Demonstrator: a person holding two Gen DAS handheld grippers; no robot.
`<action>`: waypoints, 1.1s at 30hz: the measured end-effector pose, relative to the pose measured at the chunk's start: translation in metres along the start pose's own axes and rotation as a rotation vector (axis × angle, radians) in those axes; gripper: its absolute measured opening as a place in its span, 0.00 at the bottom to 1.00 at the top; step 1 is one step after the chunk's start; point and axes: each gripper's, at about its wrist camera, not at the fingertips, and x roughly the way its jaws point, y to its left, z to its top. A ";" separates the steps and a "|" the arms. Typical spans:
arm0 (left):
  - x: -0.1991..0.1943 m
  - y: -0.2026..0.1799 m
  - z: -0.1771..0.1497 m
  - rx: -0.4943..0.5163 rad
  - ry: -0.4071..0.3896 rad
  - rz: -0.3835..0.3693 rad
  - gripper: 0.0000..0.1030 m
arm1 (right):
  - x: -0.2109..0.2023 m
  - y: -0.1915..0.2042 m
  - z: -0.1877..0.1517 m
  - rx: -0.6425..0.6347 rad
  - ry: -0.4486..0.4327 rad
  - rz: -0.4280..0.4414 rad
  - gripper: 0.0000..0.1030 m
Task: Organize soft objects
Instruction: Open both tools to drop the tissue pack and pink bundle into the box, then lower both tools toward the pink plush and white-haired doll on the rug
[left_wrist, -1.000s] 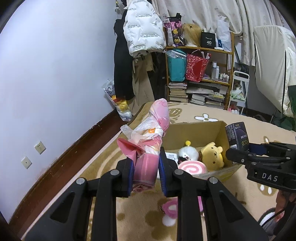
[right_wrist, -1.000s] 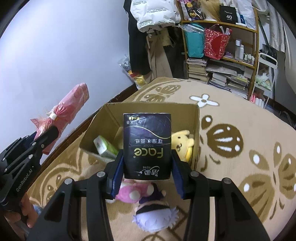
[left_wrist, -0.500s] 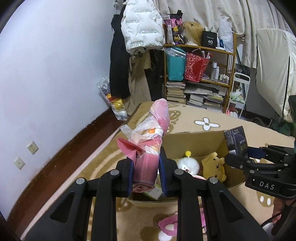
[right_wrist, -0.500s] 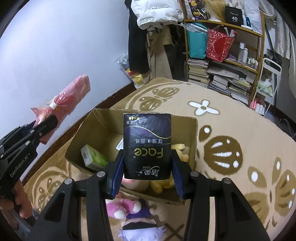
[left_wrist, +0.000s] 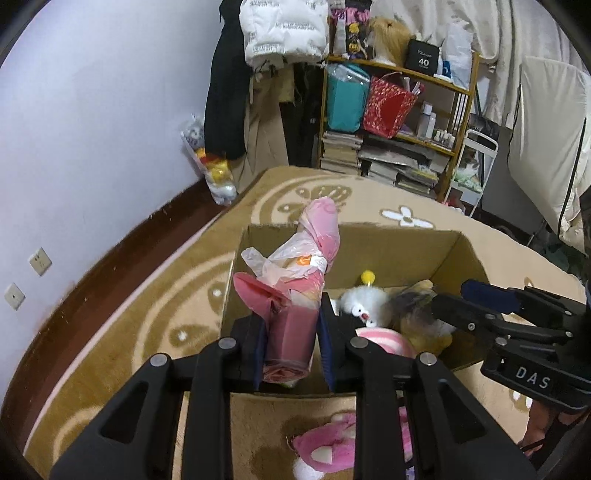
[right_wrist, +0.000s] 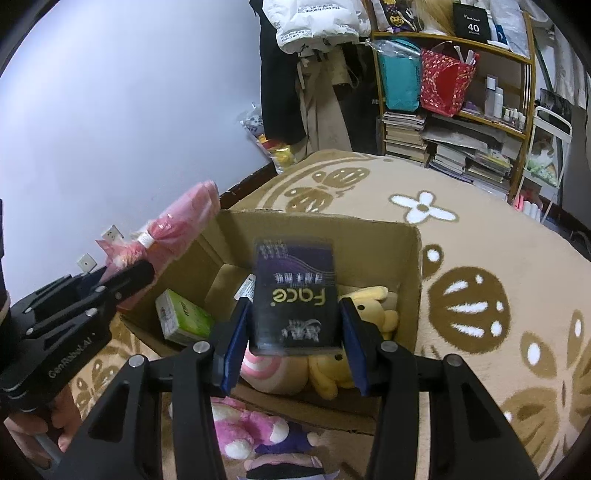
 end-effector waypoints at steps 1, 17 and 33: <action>0.002 0.000 -0.001 -0.002 0.005 -0.001 0.24 | 0.001 0.000 -0.001 -0.002 0.003 0.000 0.49; -0.024 0.005 -0.008 -0.010 -0.009 0.077 0.87 | -0.022 -0.004 0.001 0.038 -0.017 -0.036 0.88; -0.096 0.017 -0.032 -0.032 -0.059 0.147 1.00 | -0.075 0.008 -0.027 0.035 -0.019 -0.048 1.00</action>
